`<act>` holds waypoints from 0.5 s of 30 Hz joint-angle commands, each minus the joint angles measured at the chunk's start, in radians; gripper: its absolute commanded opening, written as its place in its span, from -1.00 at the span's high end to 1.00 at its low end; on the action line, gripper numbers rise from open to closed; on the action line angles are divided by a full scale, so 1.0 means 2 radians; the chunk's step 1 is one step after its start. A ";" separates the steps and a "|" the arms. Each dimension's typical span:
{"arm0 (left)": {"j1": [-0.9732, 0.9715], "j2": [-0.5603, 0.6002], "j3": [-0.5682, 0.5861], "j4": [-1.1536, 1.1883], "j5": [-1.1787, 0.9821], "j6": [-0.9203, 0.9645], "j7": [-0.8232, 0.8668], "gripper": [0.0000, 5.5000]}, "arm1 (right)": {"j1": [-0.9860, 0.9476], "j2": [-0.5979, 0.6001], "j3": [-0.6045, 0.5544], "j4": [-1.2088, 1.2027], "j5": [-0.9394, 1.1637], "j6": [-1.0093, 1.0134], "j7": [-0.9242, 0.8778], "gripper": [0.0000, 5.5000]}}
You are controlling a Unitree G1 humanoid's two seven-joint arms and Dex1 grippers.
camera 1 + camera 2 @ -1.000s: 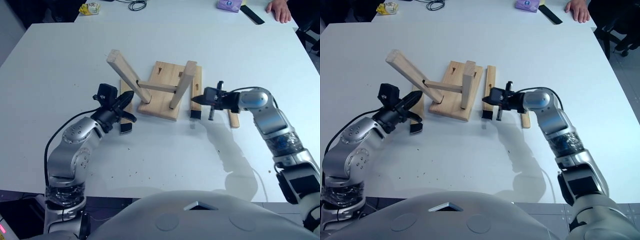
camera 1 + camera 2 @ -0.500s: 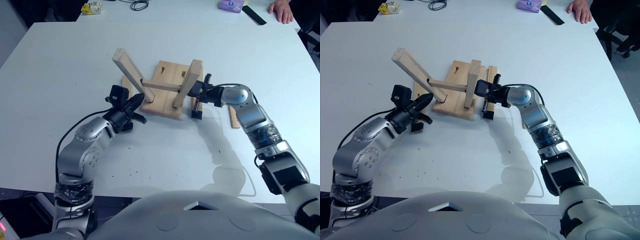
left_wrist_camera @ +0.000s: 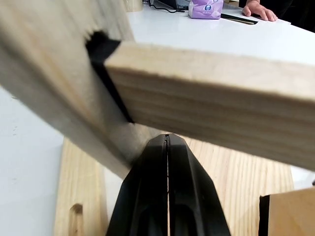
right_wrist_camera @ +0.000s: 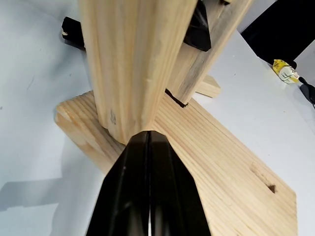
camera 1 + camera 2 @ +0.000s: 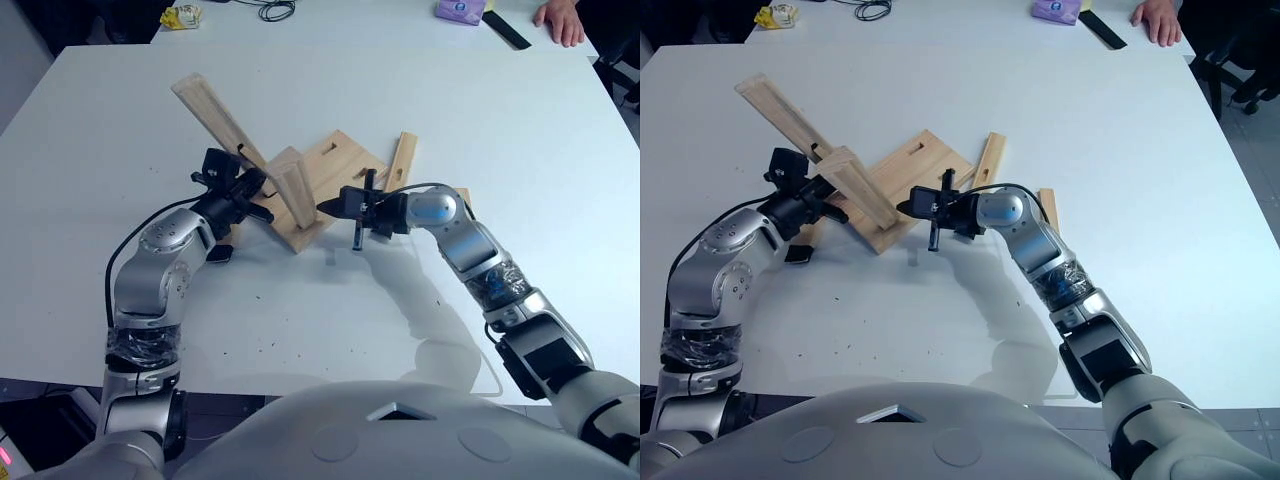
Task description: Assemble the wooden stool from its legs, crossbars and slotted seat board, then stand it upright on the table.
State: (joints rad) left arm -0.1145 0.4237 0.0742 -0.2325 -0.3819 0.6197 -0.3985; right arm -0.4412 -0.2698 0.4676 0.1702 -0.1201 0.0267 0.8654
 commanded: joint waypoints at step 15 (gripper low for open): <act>0.018 0.002 0.037 -0.005 -0.008 -0.029 -0.040 1.00 | -0.156 -0.021 -0.026 0.252 -0.063 -0.093 -0.099 0.99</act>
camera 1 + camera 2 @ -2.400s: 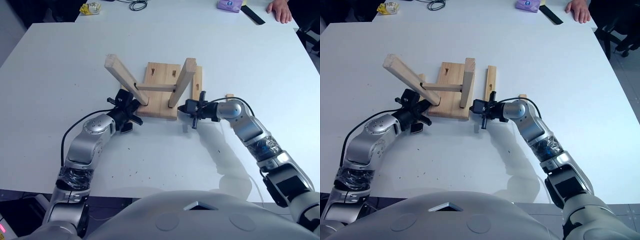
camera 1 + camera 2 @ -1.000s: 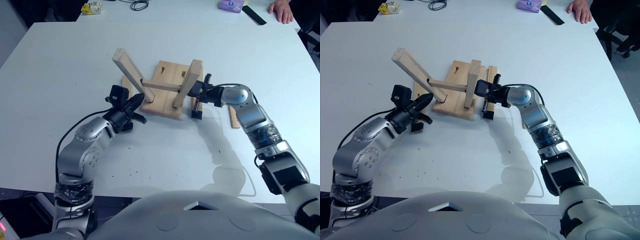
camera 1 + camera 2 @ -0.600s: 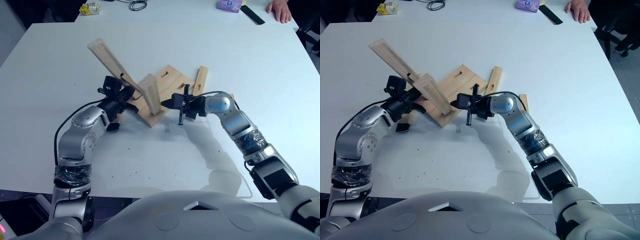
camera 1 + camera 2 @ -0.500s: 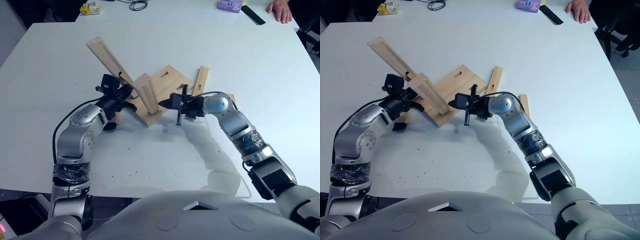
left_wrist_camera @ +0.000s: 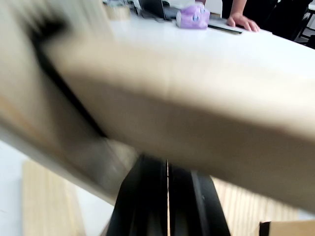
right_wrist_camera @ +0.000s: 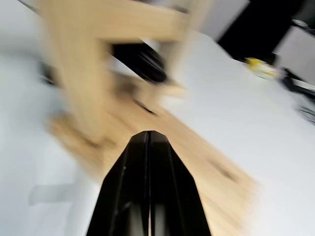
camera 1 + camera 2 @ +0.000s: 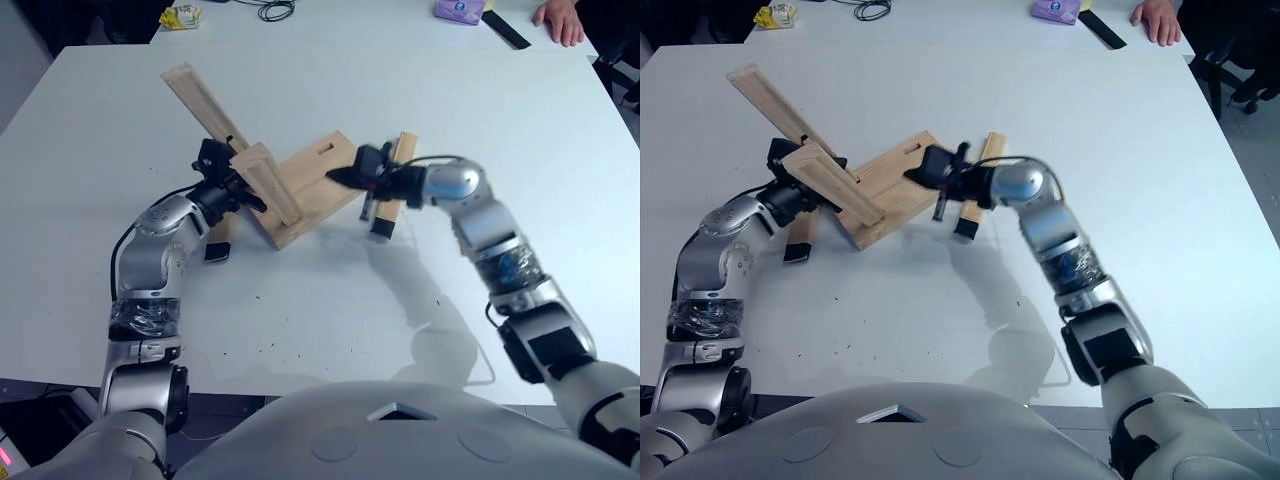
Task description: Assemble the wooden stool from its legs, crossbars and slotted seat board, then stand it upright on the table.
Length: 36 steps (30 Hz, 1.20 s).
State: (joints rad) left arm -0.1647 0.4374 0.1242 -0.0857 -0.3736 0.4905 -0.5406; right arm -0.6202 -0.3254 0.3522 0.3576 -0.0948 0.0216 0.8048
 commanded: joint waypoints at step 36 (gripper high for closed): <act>-0.048 0.021 -0.086 0.101 0.073 -0.032 -0.028 1.00 | 0.118 -0.103 0.059 -0.140 0.012 0.006 0.150 0.99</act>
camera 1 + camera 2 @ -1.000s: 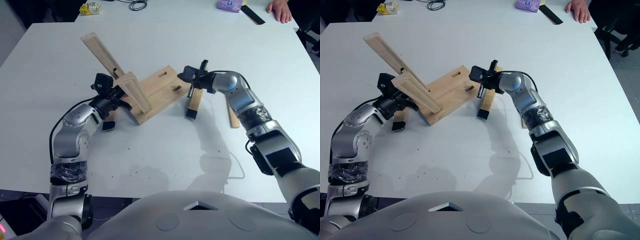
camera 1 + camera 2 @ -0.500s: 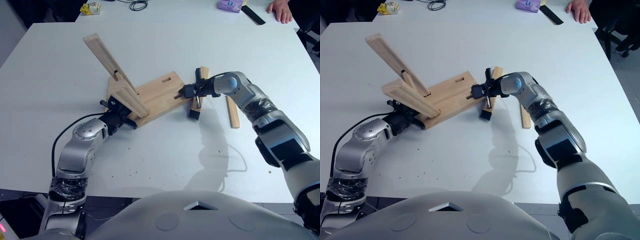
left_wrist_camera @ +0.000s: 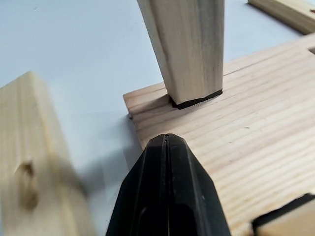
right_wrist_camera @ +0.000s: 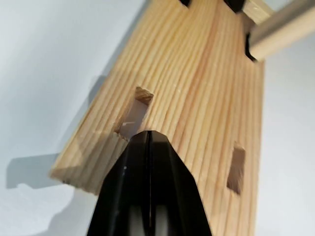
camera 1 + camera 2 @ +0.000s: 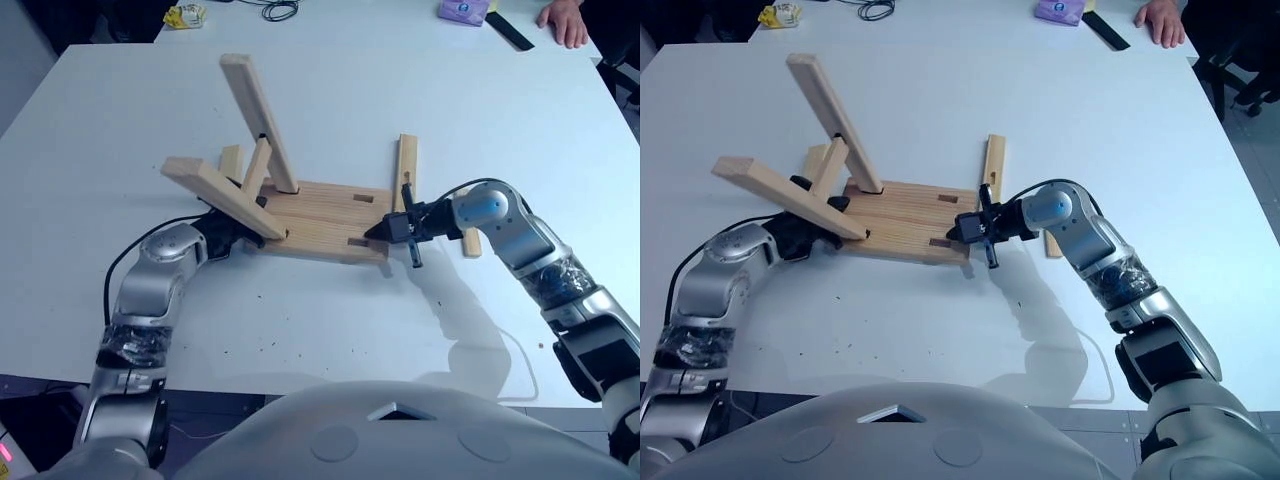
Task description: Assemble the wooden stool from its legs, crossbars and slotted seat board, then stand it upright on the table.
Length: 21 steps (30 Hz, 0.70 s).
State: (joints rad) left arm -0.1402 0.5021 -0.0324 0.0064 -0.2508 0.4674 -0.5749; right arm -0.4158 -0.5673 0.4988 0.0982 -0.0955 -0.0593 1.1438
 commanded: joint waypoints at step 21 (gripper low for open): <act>0.135 -0.001 0.064 -0.316 -0.090 0.217 0.079 1.00 | -0.184 0.141 -0.002 0.416 -0.133 -0.068 -0.252 0.99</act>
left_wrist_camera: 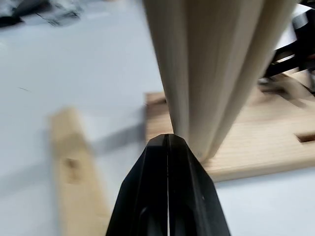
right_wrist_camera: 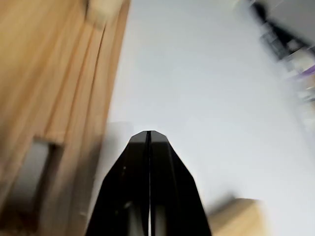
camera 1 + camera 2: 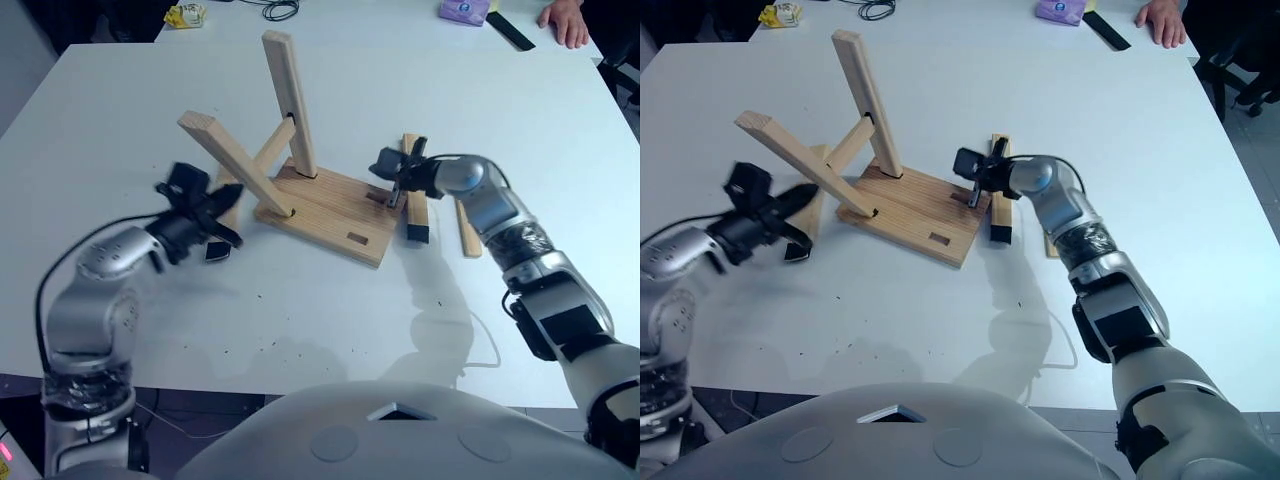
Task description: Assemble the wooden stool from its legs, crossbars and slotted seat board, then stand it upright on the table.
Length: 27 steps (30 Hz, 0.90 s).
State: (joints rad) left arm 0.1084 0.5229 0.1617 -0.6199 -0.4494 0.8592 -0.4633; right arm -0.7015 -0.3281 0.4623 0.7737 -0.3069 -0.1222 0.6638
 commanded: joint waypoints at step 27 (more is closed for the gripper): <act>0.021 0.005 -0.140 0.026 0.048 0.067 0.060 1.00 | -0.054 0.031 0.039 0.149 -0.059 -0.107 0.032 0.99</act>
State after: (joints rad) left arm 0.2074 0.5408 -0.0523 -0.6637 -0.4163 1.0238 -0.3723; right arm -0.8539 -0.2826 0.5105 1.0539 -0.3949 -0.3456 0.6749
